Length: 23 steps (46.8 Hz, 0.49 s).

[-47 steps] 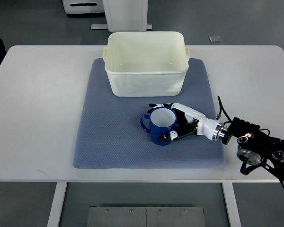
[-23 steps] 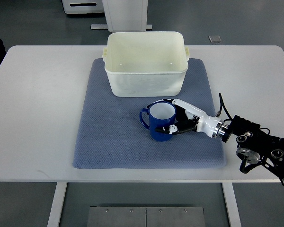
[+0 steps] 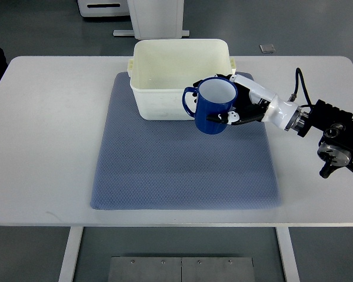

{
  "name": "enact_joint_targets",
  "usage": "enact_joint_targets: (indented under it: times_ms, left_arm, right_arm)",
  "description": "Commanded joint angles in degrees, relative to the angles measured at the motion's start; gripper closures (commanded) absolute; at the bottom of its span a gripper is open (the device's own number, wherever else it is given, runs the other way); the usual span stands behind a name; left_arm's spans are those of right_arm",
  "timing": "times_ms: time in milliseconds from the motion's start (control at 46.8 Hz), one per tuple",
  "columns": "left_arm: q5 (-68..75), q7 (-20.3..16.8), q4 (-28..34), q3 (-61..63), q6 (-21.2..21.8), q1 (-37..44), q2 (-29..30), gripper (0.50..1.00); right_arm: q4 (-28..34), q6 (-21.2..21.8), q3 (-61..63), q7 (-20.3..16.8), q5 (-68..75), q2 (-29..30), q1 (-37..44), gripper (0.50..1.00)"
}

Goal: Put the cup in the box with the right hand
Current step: 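Lift the blue mug with the right hand above the white box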

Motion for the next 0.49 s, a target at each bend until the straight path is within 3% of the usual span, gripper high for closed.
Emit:
enact_joint_targets:
  times_ms: [0, 256, 470]
  left_arm:
    - [0.0, -0.01, 0.0, 0.0, 0.0, 0.0, 0.0, 0.5]
    - [0.0, -0.01, 0.0, 0.0, 0.0, 0.0, 0.0, 0.5]
    - [0.0, -0.01, 0.0, 0.0, 0.0, 0.0, 0.0, 0.5]
  right_arm:
    - [-0.42, 0.24, 2.72, -1.81, 0.05, 0.0, 1.09, 1.0]
    - [-6.3, 0.15, 6.07, -6.47, 0.22, 2.89, 6.02, 1.0]
    - [-16.49, -1.17, 6.07, -9.11, 0.22, 9.22, 9.71, 1.0]
